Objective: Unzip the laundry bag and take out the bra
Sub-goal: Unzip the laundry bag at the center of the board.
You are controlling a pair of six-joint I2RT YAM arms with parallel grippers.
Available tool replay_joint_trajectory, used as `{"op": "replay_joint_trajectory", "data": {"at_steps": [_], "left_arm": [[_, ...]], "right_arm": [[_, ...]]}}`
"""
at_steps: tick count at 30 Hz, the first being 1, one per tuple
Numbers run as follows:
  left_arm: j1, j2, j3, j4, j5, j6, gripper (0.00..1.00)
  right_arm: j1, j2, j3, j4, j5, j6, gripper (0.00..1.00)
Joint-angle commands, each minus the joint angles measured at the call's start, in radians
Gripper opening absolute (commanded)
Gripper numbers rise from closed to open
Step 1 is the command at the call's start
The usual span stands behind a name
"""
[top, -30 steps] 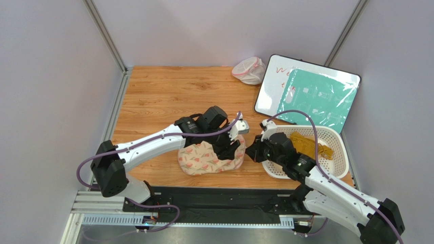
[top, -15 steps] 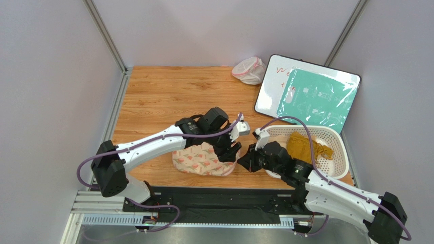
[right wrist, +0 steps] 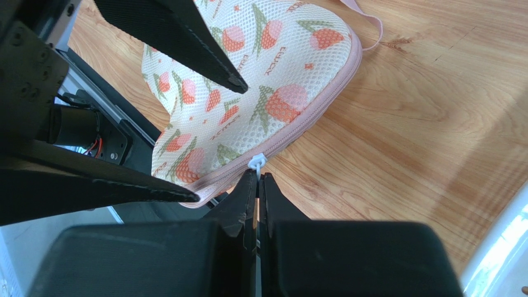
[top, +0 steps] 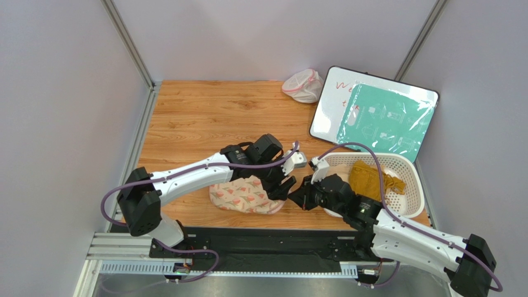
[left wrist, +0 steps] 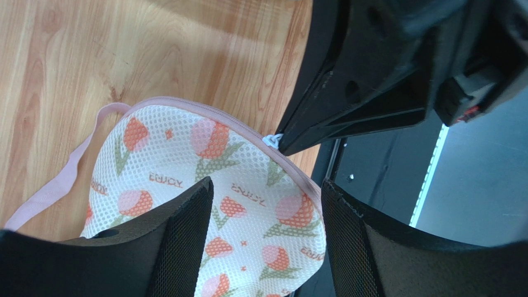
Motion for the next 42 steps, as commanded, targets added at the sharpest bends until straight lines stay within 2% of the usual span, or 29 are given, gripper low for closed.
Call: {"op": "replay_joint_trajectory", "data": {"at_steps": [1, 5, 8, 9, 15, 25, 42], "left_arm": [[-0.008, 0.027, 0.005, -0.001, -0.010, -0.011, 0.71], [-0.010, 0.040, 0.006, 0.000, -0.010, -0.017, 0.68], [-0.010, 0.049, 0.008, 0.000, -0.003, -0.018, 0.44], [-0.011, 0.055, 0.007, -0.001, -0.005, -0.018, 0.33], [-0.014, 0.066, 0.011, -0.003, 0.010, -0.021, 0.00], [-0.019, 0.046, 0.008, -0.007, 0.036, -0.005, 0.00], [-0.030, 0.006, 0.000, -0.007, 0.127, 0.043, 0.00]], "right_arm": [[0.005, -0.010, 0.031, 0.045, 0.020, 0.005, 0.00], [0.005, -0.015, 0.030, 0.047, 0.021, 0.005, 0.00], [0.005, -0.019, 0.028, 0.045, 0.023, 0.003, 0.00], [0.005, -0.022, 0.027, 0.044, 0.024, 0.005, 0.00], [0.005, -0.045, 0.019, 0.031, 0.042, 0.005, 0.00], [-0.049, -0.027, 0.025, 0.005, 0.078, -0.037, 0.00], [-0.267, 0.050, 0.031, 0.033, -0.088, -0.121, 0.00]]}}
